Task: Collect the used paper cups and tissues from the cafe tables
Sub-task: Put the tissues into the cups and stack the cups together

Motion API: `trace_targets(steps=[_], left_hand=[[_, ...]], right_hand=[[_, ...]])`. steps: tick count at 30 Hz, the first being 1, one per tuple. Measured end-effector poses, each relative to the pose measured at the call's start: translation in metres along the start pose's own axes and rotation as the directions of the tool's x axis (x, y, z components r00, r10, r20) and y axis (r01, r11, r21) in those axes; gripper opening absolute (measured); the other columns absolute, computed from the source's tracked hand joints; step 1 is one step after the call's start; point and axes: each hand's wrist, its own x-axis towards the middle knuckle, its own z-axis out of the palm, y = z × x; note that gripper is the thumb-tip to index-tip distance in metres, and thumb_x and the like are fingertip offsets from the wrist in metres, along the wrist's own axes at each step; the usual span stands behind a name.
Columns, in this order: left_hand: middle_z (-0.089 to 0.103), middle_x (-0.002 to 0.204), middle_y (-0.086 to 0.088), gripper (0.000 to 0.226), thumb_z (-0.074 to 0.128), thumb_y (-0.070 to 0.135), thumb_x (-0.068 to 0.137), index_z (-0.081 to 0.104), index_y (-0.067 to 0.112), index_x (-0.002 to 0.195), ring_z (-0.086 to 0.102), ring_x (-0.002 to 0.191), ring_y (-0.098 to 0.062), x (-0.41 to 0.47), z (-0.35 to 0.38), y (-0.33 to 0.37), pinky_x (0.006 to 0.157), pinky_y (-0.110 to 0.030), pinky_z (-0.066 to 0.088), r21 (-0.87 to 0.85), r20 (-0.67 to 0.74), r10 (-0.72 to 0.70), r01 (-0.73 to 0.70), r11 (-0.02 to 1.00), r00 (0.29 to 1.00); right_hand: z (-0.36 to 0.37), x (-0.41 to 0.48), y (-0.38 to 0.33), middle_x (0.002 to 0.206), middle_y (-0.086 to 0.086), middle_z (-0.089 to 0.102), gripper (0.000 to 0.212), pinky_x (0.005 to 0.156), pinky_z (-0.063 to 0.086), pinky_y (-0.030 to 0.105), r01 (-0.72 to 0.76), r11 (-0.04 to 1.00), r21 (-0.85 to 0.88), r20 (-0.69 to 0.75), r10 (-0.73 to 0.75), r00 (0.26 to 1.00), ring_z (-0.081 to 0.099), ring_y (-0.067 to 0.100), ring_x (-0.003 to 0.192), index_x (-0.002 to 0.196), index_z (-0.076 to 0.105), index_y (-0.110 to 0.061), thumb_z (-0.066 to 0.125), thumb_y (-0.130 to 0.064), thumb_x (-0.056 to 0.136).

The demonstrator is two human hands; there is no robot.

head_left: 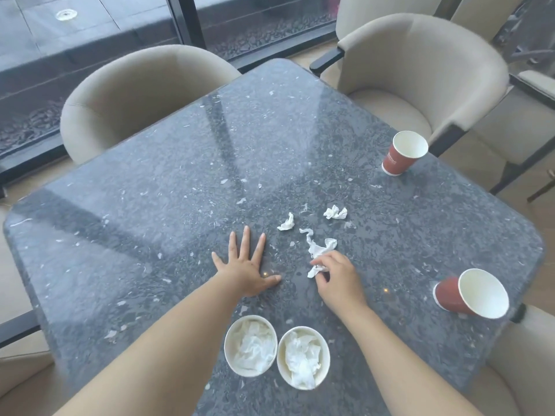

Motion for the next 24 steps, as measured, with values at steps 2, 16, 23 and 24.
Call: trace_targets(steps=[2, 16, 23, 24], left_hand=[[-0.05, 0.141, 0.004, 0.099, 0.033, 0.083, 0.075, -0.034, 0.042, 0.135, -0.04, 0.133, -0.029, 0.003, 0.0, -0.002, 0.105, -0.071, -0.007, -0.002, 0.029, 0.004, -0.004, 1.0, 1.0], [-0.048, 0.143, 0.003, 0.098, 0.028, 0.085, 0.072, -0.034, 0.042, 0.135, -0.039, 0.134, -0.03, 0.005, 0.009, -0.004, 0.102, -0.072, -0.007, 0.001, -0.032, 0.025, -0.025, 1.0, 0.999], [-0.056, 0.129, 0.011, 0.096, 0.023, 0.089, 0.065, -0.042, 0.048, 0.123, -0.04, 0.134, -0.028, 0.012, 0.021, -0.012, 0.101, -0.072, -0.009, -0.036, -0.132, 0.06, -0.066, 0.997, 0.989], [-0.055, 0.13, 0.01, 0.095, 0.022, 0.089, 0.066, -0.042, 0.048, 0.123, -0.039, 0.134, -0.028, 0.012, 0.022, -0.012, 0.101, -0.072, -0.009, -0.038, -0.147, 0.064, -0.07, 0.997, 0.987]], right_hand=[[-0.002, 0.002, 0.002, 0.093, -0.003, 0.06, 0.026, 0.076, 0.046, 0.028, 0.02, 0.998, 0.062, -0.075, -0.016, 0.997, 0.057, 0.019, 0.09, 0.085, 0.067, -0.016, 0.055, 0.005, 0.074], [0.006, 0.028, -0.003, 0.092, -0.004, 0.055, 0.013, 0.075, 0.034, 0.021, -0.017, 0.998, 0.059, -0.181, 0.028, 0.983, 0.052, 0.018, 0.091, 0.087, 0.068, -0.016, 0.061, -0.007, 0.079], [0.009, 0.063, -0.027, 0.12, -0.001, 0.049, 0.023, 0.082, 0.04, 0.027, 0.044, 0.999, 0.004, -0.07, -0.044, 0.997, 0.048, 0.019, 0.112, 0.106, 0.062, -0.019, 0.058, -0.016, 0.084], [0.011, 0.067, -0.028, 0.132, -0.001, 0.043, 0.032, 0.09, 0.041, 0.03, 0.047, 0.999, -0.027, 0.011, -0.047, 0.999, 0.042, 0.019, 0.121, 0.117, 0.058, -0.021, 0.057, -0.018, 0.085]])
